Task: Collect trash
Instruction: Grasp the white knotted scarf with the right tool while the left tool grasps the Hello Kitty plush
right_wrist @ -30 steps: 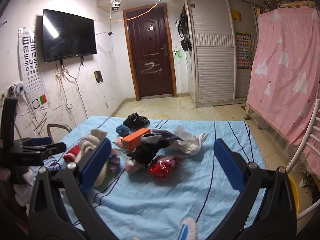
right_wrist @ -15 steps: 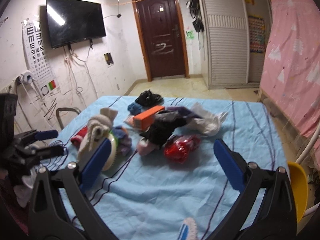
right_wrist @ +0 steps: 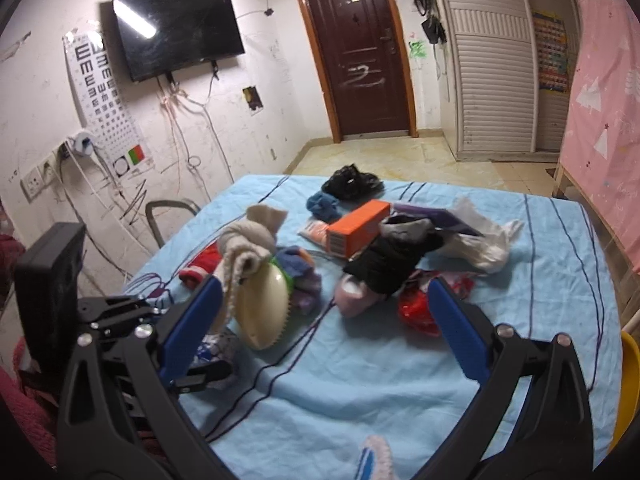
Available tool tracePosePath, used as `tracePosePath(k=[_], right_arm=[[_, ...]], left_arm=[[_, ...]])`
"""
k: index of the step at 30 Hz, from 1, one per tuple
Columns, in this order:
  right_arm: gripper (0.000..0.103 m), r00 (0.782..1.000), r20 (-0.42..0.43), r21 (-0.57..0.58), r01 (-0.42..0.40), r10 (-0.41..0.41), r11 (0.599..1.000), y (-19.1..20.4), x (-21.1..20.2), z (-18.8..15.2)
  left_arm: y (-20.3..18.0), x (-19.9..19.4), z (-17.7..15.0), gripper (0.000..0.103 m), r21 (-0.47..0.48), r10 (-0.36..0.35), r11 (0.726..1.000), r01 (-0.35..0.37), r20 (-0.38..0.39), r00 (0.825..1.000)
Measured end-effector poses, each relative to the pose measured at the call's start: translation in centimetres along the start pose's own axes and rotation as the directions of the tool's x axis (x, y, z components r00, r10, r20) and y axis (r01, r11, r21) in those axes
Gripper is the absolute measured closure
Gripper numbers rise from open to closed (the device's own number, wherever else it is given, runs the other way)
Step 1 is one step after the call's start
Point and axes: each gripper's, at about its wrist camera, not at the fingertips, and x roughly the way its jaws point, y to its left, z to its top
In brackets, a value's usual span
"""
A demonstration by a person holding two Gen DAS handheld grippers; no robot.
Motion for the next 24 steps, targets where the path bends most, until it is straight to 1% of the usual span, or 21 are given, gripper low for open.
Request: tracePosePath(k=[1, 2, 4, 8, 10, 11, 12, 13, 14, 15, 17, 18, 19, 20, 21, 24], right_arm=[[0.005, 1.000, -0.008, -0.005, 0.000, 0.000, 1.000, 0.2, 0.3, 0.0], [0.005, 1.000, -0.017, -0.007, -0.001, 0.001, 1.000, 0.4, 0.5, 0.0], [0.005, 1.000, -0.029, -0.021, -0.001, 0.001, 1.000, 1.0, 0.9, 0.2], [0.005, 1.000, -0.027, -0.061, -0.015, 0.014, 0.998, 2.5, 1.2, 1.3], [0.006, 0.999, -0.036, -0.091, -0.028, 0.025, 0.995, 3.5, 1.8, 2.0], [0.010, 0.999, -0.045, -0.104, -0.026, 0.021, 0.994, 4.0, 2.2, 2.2], [0.015, 0.998, -0.059, -0.118, -0.030, 0.023, 0.993, 4.5, 2.8, 2.4], [0.024, 0.997, -0.077, -0.127, -0.032, 0.022, 0.991, 4.9, 3.4, 2.6], [0.031, 0.994, -0.104, -0.133, -0.031, 0.017, 0.991, 5.4, 4.2, 2.8], [0.034, 0.993, -0.121, -0.136, -0.031, 0.015, 0.990, 5.6, 4.7, 2.7], [0.044, 0.988, -0.157, -0.144, -0.026, 0.003, 0.989, 6.1, 5.9, 2.6], [0.056, 0.985, -0.174, -0.148, -0.021, -0.006, 0.989, 6.4, 6.6, 2.6], [0.064, 0.984, -0.177, -0.149, -0.016, -0.011, 0.989, 6.5, 6.9, 2.4], [0.080, 0.984, -0.180, -0.149, -0.013, -0.014, 0.989, 6.5, 7.1, 2.3], [0.088, 0.984, -0.179, -0.153, -0.018, -0.010, 0.988, 6.7, 7.1, 2.2], [0.092, 0.987, -0.162, -0.158, -0.020, -0.006, 0.987, 6.8, 7.0, 2.3]], left_arm=[[0.1, -0.2, -0.2, 0.068, 0.000, -0.008, 1.000, 0.008, 0.012, 1.000], [0.2, -0.5, -0.4, 0.069, 0.000, -0.006, 1.000, 0.006, 0.024, 1.000], [0.7, -1.0, -0.6, 0.069, -0.009, -0.002, 1.000, 0.003, 0.045, 0.999], [2.7, -2.6, -0.8, 0.069, -0.063, 0.001, 0.998, 0.004, 0.087, 0.996], [3.5, -3.2, -1.0, 0.069, -0.083, 0.002, 0.997, 0.007, 0.108, 0.994], [3.8, -3.5, -1.0, 0.069, -0.092, 0.006, 0.996, 0.005, 0.115, 0.993], [4.1, -3.7, -1.1, 0.069, -0.098, 0.010, 0.995, 0.002, 0.122, 0.993], [4.5, -3.9, -1.3, 0.069, -0.107, 0.011, 0.994, 0.003, 0.128, 0.992], [4.9, -4.0, -1.3, 0.069, -0.116, 0.011, 0.993, 0.004, 0.130, 0.991], [5.2, -4.1, -1.4, 0.069, -0.124, 0.014, 0.992, 0.002, 0.130, 0.991], [5.8, -4.3, -1.7, 0.069, -0.137, 0.015, 0.991, 0.004, 0.134, 0.991], [6.0, -4.3, -1.7, 0.069, -0.142, 0.014, 0.990, 0.006, 0.135, 0.991], [6.1, -4.4, -1.8, 0.069, -0.146, 0.015, 0.989, 0.005, 0.136, 0.991], [6.3, -4.4, -1.8, 0.069, -0.149, 0.015, 0.989, 0.006, 0.138, 0.990], [6.6, -4.3, -1.8, 0.069, -0.152, 0.013, 0.988, 0.008, 0.139, 0.990], [7.0, -4.4, -1.8, 0.069, -0.160, 0.013, 0.987, 0.009, 0.139, 0.990]])
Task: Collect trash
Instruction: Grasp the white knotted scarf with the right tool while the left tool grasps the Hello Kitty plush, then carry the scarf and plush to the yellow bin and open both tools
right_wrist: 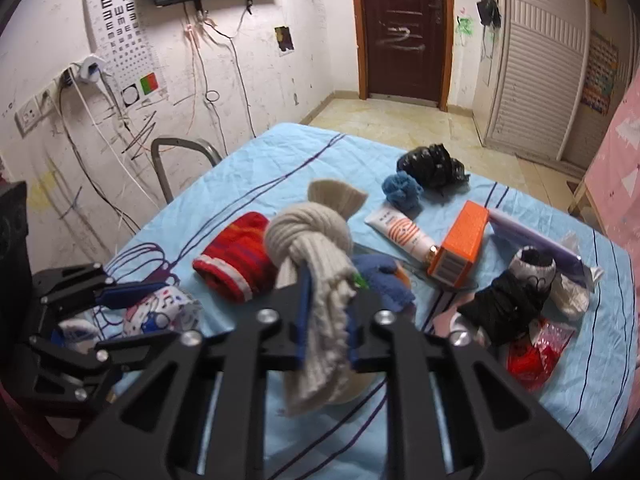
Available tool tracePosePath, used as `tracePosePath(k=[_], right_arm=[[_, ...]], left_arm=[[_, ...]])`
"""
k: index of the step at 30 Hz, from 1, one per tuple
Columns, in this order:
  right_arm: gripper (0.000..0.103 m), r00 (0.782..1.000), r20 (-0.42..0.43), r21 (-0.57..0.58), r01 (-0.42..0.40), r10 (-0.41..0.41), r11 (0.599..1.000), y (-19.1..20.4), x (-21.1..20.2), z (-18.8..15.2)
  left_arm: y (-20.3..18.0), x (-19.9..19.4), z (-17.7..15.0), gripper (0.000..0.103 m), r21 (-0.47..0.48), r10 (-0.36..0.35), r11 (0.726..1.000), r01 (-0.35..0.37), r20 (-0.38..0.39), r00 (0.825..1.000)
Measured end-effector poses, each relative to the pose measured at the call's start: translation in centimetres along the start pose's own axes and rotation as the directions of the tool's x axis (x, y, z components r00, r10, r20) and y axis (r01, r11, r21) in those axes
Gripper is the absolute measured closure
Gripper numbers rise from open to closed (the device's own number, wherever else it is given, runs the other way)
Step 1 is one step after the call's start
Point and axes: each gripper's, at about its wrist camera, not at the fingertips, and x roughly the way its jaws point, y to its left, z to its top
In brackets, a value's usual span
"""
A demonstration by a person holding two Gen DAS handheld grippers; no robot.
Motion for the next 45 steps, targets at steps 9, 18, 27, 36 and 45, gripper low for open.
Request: tracePosePath(k=[9, 18, 27, 36, 45], right_arm=[[0.092, 0.992, 0.122, 0.087, -0.041, 0.030, 0.995, -2.2, -2.7, 0.7], [0.092, 0.956, 0.293, 0.222, -0.055, -0.013, 0.974, -7.9, -8.6, 0.1], [0.092, 0.909, 0.369, 0.384, 0.043, -0.196, 0.922, -15.7, -15.4, -4.4], [0.092, 0.860, 0.312, 0.517, 0.203, -0.404, 0.832, -22.7, -20.0, -10.1], [0.092, 0.842, 0.209, 0.592, 0.296, -0.498, 0.750, -27.4, -21.4, -14.8]], left_arm=[[-0.6, -0.6, 0.8, 0.069, 0.004, 0.029, 1.000, -0.029, 0.024, 0.999], [-4.0, -1.2, 5.1, 0.069, 0.057, 0.054, 0.997, -0.060, 0.104, 0.993], [-11.1, 0.9, 9.4, 0.069, 0.152, -0.035, 0.988, 0.016, 0.127, 0.991], [-19.7, 4.7, 12.1, 0.069, 0.248, -0.128, 0.963, 0.103, 0.088, 0.988], [-28.6, 9.0, 13.1, 0.068, 0.325, -0.234, 0.920, 0.221, 0.002, 0.972]])
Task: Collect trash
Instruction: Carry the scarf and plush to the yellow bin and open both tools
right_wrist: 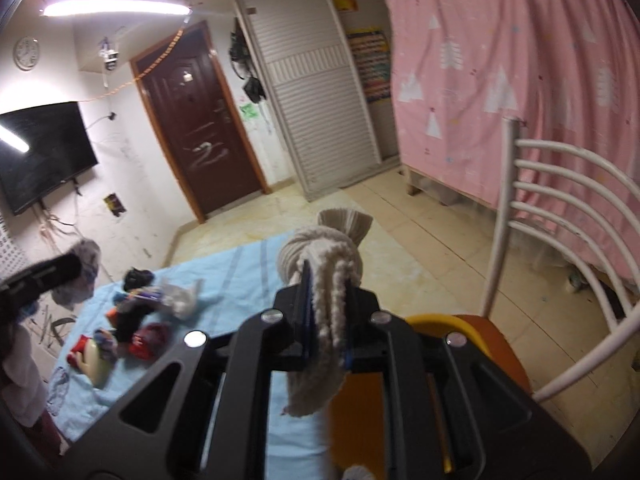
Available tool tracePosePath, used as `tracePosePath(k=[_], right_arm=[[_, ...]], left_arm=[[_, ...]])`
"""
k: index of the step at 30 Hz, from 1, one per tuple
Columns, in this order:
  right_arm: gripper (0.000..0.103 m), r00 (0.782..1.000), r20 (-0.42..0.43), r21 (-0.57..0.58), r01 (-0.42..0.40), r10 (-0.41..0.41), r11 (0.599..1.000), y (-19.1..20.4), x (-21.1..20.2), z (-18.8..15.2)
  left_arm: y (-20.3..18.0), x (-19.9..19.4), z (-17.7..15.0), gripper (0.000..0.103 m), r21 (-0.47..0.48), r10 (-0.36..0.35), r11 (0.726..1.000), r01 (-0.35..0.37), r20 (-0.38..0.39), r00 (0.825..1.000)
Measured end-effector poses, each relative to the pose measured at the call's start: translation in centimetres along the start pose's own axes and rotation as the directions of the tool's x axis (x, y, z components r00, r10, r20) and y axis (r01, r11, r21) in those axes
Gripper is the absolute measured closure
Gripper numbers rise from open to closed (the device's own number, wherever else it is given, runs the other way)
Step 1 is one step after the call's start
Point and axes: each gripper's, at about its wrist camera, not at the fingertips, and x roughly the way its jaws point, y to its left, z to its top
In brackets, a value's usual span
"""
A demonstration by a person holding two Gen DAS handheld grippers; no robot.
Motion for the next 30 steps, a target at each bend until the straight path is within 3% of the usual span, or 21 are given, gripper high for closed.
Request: tracePosePath(k=[4, 5, 6, 8, 15, 17, 19, 24, 30], right_arm=[[0.087, 0.999, -0.032, 0.023, 0.025, -0.024, 0.999, -2.3, 0.5, -0.5], [0.078, 0.999, -0.037, 0.031, 0.027, -0.026, 0.999, -2.6, 0.6, -0.7], [0.062, 0.999, -0.041, 0.042, 0.030, -0.028, 0.999, -3.2, 0.7, -0.8], [0.043, 0.999, -0.035, 0.063, 0.032, -0.030, 0.998, -4.0, 0.5, -1.1], [0.043, 0.998, 0.005, 0.137, 0.065, -0.066, 0.988, -6.9, -0.8, -1.2], [0.042, 0.997, 0.008, 0.147, 0.070, -0.072, 0.987, -7.5, -1.0, -1.2], [0.041, 0.997, 0.008, 0.152, 0.071, -0.073, 0.986, -7.6, -1.2, -1.2], [0.037, 0.998, 0.012, 0.147, 0.060, -0.063, 0.987, -7.1, -1.4, -1.0], [0.036, 0.999, 0.006, 0.120, 0.034, -0.035, 0.992, -5.3, -1.2, -0.9]], left_arm=[[-2.4, 3.1, 1.1, 0.068, -0.021, -0.104, 0.994, 0.103, -0.061, 0.993], [-3.1, 4.0, 1.4, 0.068, -0.022, -0.125, 0.992, 0.123, -0.074, 0.989], [-3.7, 4.7, 1.5, 0.068, -0.021, -0.132, 0.991, 0.131, -0.081, 0.988], [-5.0, 6.5, 1.9, 0.068, -0.031, -0.153, 0.988, 0.151, -0.104, 0.983], [-7.9, 11.9, 2.4, 0.061, -0.090, -0.221, 0.974, 0.208, -0.180, 0.959], [-8.5, 12.5, 2.7, 0.041, -0.105, -0.241, 0.969, 0.224, -0.188, 0.952], [-8.9, 13.0, 2.6, 0.032, -0.119, -0.258, 0.964, 0.238, -0.187, 0.948], [-9.2, 12.8, 2.1, 0.031, -0.124, -0.262, 0.963, 0.241, -0.197, 0.945], [-7.5, 10.0, 1.7, 0.031, -0.120, -0.226, 0.971, 0.208, -0.169, 0.959]])
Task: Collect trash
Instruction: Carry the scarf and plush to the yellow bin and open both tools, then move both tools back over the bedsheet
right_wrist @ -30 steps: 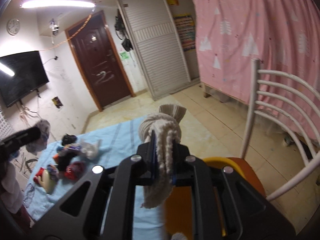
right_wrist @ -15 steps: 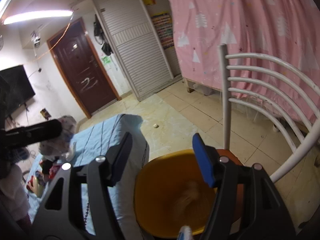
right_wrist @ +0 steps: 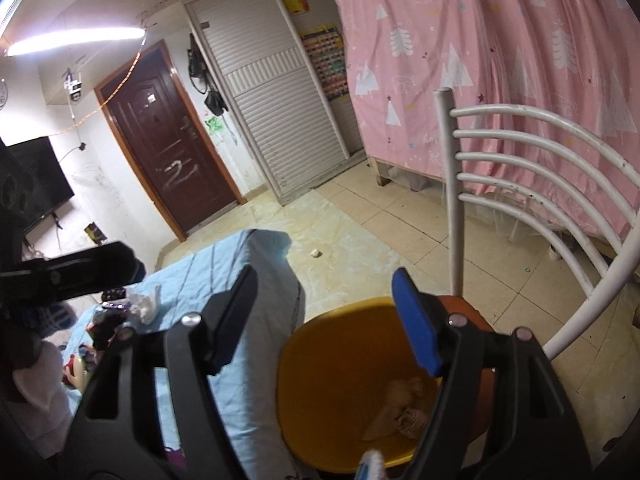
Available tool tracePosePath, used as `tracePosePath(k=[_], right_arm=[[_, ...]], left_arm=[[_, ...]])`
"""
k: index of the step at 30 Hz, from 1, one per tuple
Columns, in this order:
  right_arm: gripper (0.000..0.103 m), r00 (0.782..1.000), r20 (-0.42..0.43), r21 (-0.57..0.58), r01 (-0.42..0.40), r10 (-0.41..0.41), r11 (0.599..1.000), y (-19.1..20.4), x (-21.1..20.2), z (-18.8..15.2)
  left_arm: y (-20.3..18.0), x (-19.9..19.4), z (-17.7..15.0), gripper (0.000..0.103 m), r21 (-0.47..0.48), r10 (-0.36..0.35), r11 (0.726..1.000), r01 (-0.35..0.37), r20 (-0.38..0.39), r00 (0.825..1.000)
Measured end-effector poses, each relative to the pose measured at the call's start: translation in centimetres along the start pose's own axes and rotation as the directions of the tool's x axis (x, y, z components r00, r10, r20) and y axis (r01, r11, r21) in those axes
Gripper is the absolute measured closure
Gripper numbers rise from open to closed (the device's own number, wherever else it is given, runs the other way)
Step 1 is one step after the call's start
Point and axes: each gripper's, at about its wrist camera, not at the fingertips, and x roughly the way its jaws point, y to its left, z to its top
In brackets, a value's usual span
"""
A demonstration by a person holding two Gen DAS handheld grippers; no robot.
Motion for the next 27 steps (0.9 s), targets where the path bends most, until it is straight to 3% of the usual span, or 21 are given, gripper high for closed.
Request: tracePosePath(k=[8, 18, 24, 27], right_arm=[[0.033, 0.998, -0.032, -0.061, -0.062, 0.060, 0.996, 5.0, 0.9, -0.1], [0.030, 0.989, -0.081, -0.170, -0.136, 0.124, 0.976, 12.6, 2.4, -1.2], [0.026, 0.979, -0.133, -0.213, -0.183, 0.157, 0.960, 16.7, 3.6, -2.4], [0.025, 0.970, -0.173, -0.234, -0.208, 0.170, 0.950, 18.6, 4.5, -3.3]], left_arm=[[2.7, -5.4, -1.0, 0.029, -0.021, 0.058, 0.998, -0.057, 0.065, 0.996], [9.0, -12.9, -2.4, 0.024, -0.117, 0.172, 0.981, -0.155, 0.149, 0.974], [12.4, -16.1, -3.7, 0.023, -0.165, 0.250, 0.961, -0.222, 0.176, 0.952], [14.5, -17.8, -4.8, 0.023, -0.195, 0.320, 0.938, -0.286, 0.177, 0.931]])
